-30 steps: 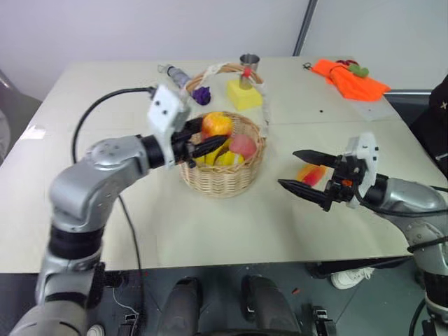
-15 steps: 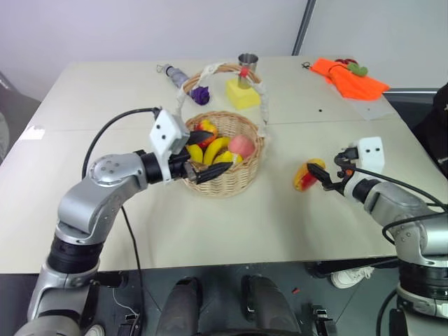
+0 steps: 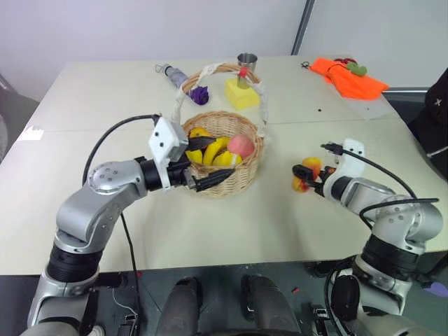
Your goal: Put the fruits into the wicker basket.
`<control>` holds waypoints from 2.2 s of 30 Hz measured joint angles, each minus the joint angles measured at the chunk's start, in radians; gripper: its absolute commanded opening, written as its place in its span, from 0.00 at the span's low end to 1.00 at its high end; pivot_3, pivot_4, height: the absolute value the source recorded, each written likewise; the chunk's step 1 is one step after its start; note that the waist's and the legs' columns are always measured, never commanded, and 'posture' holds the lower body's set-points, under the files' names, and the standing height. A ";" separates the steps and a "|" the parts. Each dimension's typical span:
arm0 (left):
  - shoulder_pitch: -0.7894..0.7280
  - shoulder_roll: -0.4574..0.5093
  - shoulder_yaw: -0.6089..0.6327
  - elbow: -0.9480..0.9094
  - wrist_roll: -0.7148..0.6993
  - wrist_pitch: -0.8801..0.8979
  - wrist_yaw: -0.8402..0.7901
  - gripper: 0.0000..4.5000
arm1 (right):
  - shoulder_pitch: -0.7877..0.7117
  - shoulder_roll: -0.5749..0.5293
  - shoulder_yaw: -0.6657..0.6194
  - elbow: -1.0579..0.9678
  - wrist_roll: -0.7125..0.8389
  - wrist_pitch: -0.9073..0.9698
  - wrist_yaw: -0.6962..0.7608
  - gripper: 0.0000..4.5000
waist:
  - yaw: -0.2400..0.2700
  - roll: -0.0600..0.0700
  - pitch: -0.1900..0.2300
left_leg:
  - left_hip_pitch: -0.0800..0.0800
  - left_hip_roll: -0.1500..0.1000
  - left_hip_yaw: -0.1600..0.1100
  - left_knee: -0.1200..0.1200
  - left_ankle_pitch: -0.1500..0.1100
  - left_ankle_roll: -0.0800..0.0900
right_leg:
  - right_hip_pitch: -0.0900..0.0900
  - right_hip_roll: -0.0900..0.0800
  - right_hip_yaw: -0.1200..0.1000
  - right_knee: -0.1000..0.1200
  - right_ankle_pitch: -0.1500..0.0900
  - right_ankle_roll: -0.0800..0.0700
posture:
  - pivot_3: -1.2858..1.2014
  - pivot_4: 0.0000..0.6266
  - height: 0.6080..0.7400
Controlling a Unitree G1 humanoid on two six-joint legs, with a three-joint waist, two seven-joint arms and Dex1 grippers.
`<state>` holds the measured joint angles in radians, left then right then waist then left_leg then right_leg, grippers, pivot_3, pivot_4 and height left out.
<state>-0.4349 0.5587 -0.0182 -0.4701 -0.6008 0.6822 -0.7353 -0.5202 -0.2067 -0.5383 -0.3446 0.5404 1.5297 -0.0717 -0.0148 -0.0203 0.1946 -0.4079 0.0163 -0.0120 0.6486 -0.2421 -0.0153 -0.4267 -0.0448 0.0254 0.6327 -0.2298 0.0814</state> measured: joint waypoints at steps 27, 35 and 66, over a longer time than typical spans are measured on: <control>0.335 0.057 0.298 0.163 -0.047 -0.232 -0.143 1.00 | -0.236 -0.188 0.680 -0.093 -0.027 -0.523 0.500 0.48 | -0.018 0.001 0.001 | -0.001 0.004 0.001 -0.001 -0.001 0.001 | -0.002 0.001 -0.001 -0.002 0.000 -0.007 | 0.52 0.24 1.00; 0.336 0.034 0.298 0.148 -0.046 -0.237 -0.104 1.00 | -0.280 -0.095 0.797 0.113 -0.191 -0.605 0.417 0.94 | 0.001 0.001 0.001 | -0.003 0.001 0.003 -0.002 -0.001 0.001 | -0.004 -0.003 -0.001 -0.003 0.000 -0.005 | 0.52 0.24 1.00; 0.390 -0.159 0.267 0.124 -0.088 -0.418 -0.031 1.00 | -0.096 -0.068 0.533 0.160 -0.209 -0.909 0.388 0.01 | 0.000 0.000 0.000 | 0.000 0.003 0.003 -0.001 -0.001 0.001 | -0.002 0.000 0.000 -0.002 0.000 -0.006 | 0.52 0.24 1.00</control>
<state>-0.0448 0.4001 0.2490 -0.3462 -0.6892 0.2639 -0.7665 -0.6161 -0.2751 -0.0057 -0.1845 0.3318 0.6203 0.3168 -0.0149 -0.0199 0.1949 -0.4082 0.0191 -0.0093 0.6476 -0.2430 -0.0140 -0.4285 -0.0446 0.0251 0.6306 -0.2296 0.0757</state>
